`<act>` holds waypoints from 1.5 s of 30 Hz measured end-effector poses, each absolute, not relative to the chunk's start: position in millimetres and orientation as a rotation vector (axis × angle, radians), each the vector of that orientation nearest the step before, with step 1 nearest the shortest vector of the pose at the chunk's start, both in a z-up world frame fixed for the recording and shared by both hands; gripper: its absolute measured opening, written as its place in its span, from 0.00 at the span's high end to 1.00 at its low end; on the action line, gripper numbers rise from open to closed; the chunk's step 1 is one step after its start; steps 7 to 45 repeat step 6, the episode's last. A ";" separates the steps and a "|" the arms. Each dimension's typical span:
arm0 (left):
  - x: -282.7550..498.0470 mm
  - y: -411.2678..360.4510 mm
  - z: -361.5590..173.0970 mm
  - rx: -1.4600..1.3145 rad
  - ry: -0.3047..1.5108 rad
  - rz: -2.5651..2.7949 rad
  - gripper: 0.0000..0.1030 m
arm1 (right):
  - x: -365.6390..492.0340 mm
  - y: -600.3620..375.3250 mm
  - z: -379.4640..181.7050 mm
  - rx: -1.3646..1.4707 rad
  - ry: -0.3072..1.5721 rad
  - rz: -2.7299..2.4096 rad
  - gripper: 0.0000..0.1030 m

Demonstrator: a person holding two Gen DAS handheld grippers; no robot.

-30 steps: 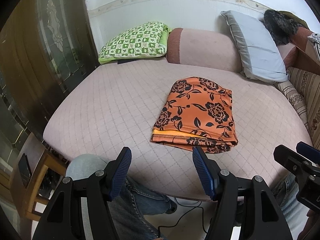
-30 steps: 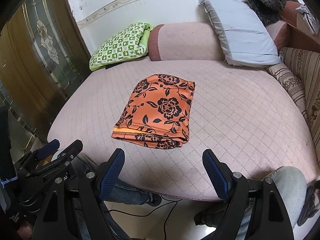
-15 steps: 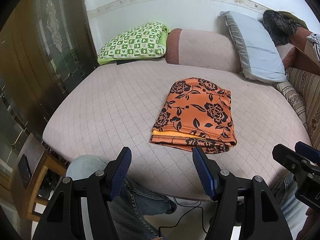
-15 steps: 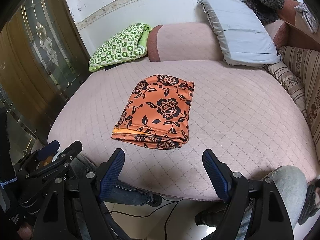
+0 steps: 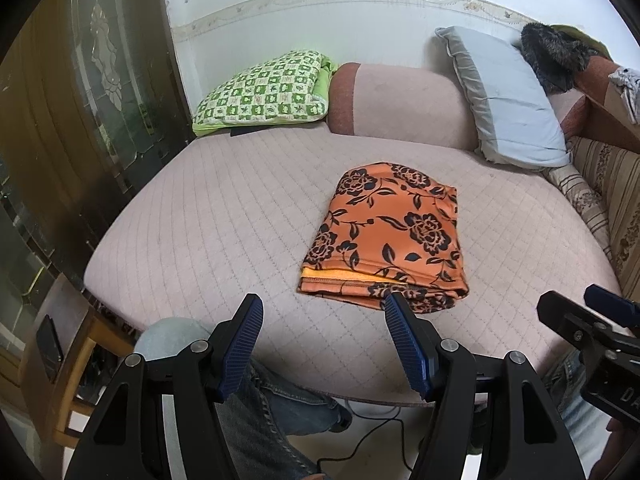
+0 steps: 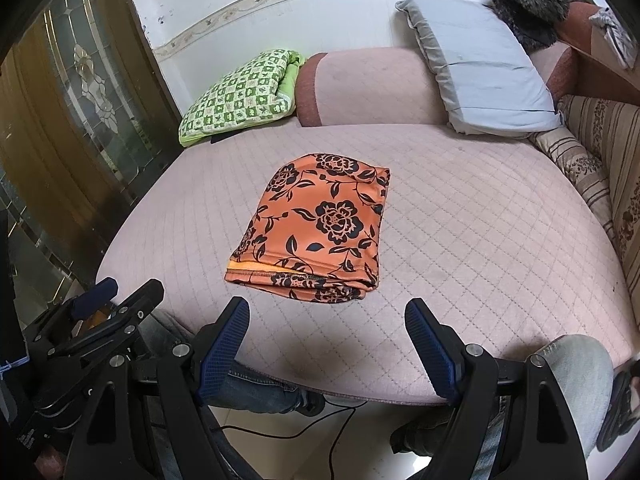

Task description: Fold small clothes

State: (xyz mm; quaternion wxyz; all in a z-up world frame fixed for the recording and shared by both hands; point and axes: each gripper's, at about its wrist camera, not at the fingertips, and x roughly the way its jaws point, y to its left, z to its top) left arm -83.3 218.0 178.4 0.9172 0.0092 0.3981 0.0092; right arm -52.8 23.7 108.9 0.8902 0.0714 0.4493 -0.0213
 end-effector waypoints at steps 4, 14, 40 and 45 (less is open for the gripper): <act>-79.5 219.9 179.8 -0.009 0.797 -0.040 0.35 | -50.5 19.7 106.0 0.153 0.935 -0.049 0.21; -66.7 225.7 175.7 -0.052 0.815 -0.073 0.35 | -46.3 14.2 103.6 0.168 0.934 -0.043 0.21; -66.7 225.7 175.7 -0.052 0.815 -0.073 0.35 | -46.3 14.2 103.6 0.168 0.934 -0.043 0.21; -66.7 225.7 175.7 -0.052 0.815 -0.073 0.35 | -46.3 14.2 103.6 0.168 0.934 -0.043 0.21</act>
